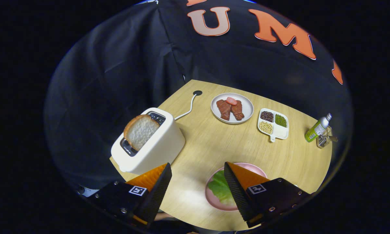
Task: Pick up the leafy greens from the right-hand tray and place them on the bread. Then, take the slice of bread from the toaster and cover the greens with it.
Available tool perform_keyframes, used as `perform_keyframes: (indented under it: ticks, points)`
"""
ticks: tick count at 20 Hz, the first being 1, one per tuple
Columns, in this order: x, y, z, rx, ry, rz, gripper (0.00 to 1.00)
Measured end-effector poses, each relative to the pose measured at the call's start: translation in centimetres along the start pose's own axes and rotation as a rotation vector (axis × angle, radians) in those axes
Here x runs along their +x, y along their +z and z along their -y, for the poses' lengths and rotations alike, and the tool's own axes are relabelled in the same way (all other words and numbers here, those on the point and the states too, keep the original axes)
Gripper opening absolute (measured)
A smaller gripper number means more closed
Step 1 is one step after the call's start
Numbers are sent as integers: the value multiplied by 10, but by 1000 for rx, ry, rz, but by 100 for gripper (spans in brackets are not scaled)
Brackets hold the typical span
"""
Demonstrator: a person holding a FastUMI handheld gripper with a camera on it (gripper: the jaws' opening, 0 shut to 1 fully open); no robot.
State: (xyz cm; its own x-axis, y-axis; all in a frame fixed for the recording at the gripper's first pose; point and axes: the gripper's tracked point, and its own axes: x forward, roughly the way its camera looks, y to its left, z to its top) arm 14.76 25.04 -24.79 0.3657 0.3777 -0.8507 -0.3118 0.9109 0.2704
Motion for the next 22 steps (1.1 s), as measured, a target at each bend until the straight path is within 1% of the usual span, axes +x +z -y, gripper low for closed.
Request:
perform_keyframes:
  ticks: [2, 5, 7, 11, 13, 14, 17, 18, 21, 22]
  points:
    - [1, 12, -20, 1, 27, -10, 97]
    - [5, 29, -51, -33, 45, -17, 96]
    - [8, 38, -75, -31, 74, -34, 96]
    - [21, 53, -98, -24, 71, -91, 96]
    - [33, 56, -111, 8, 81, -109, 94]
    - [39, 57, -117, 32, 91, -122, 91]
    - [51, 53, -143, 76, 134, -203, 88]
    - [58, 54, -146, 78, 133, -209, 87]
    - [74, 55, -140, 80, 66, -227, 84]
    - [81, 54, -138, 91, 51, -231, 81]
